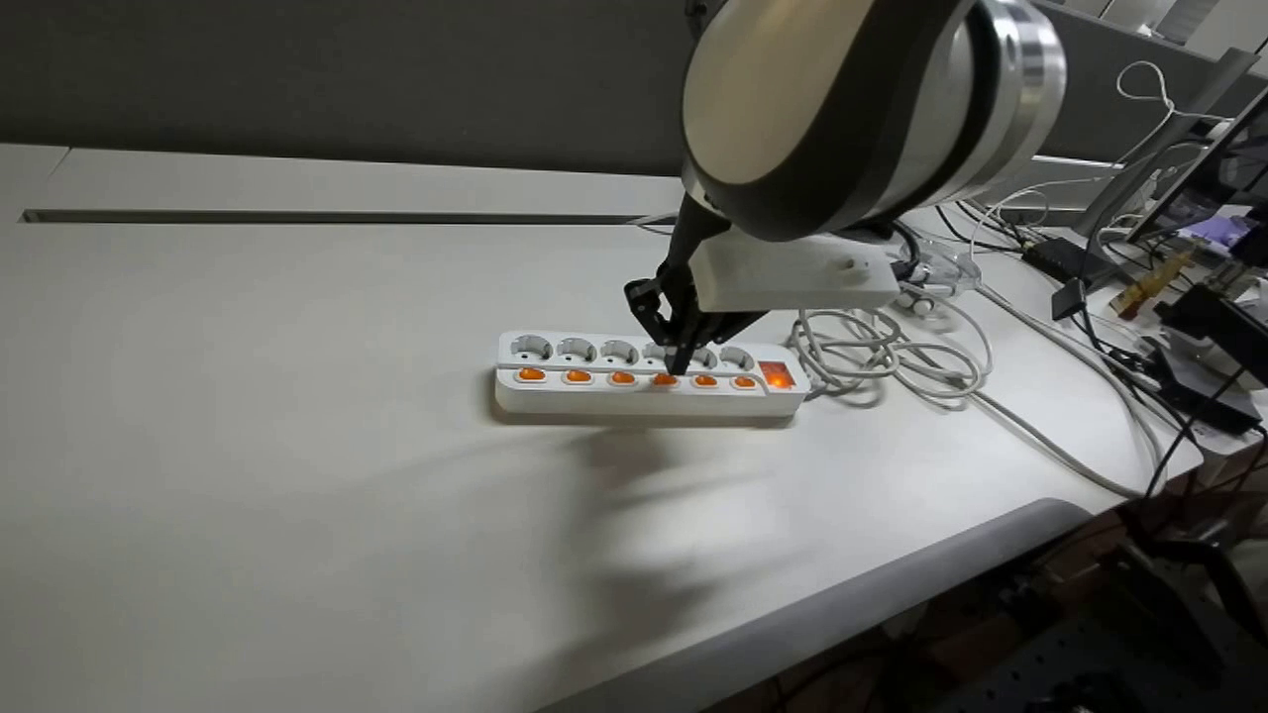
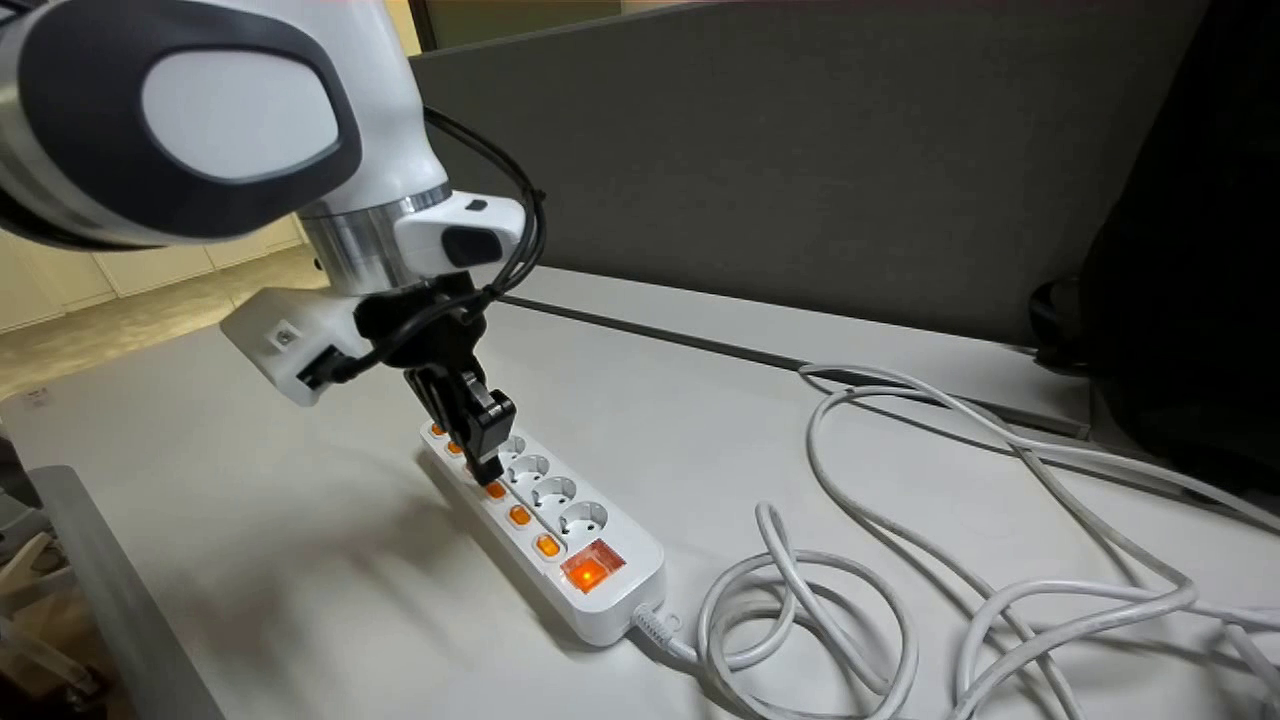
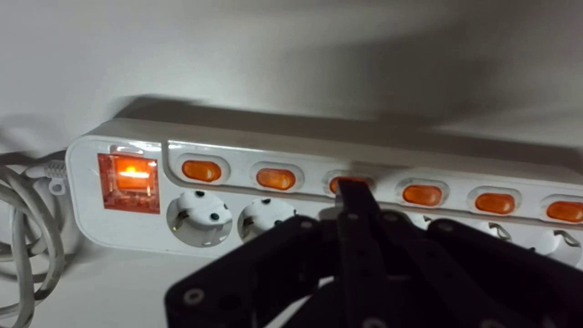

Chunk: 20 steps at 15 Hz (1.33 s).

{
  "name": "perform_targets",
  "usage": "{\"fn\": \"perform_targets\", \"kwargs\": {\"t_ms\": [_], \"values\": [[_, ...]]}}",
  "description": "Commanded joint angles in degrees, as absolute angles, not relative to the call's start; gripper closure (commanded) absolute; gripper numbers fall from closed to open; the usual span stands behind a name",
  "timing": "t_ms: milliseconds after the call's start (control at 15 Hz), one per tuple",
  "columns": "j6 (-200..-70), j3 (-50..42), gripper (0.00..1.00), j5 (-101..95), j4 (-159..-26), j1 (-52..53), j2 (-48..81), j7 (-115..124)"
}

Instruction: Press the third switch from the right on the extension cable

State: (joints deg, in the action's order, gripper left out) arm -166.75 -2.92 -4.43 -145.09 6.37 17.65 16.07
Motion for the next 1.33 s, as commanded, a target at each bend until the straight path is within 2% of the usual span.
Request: {"fn": "perform_targets", "kwargs": {"t_ms": [0, 800, 1267], "values": [[-165.54, -3.78, 1.00, -2.90, -142.11, 7.75, 20.48, 17.07], [-160.62, -4.84, 1.00, -2.58, -138.81, 9.33, 23.31, 17.77], [-165.78, -17.84, 1.00, -17.87, -139.50, 24.66, 26.47, 34.87]]}}
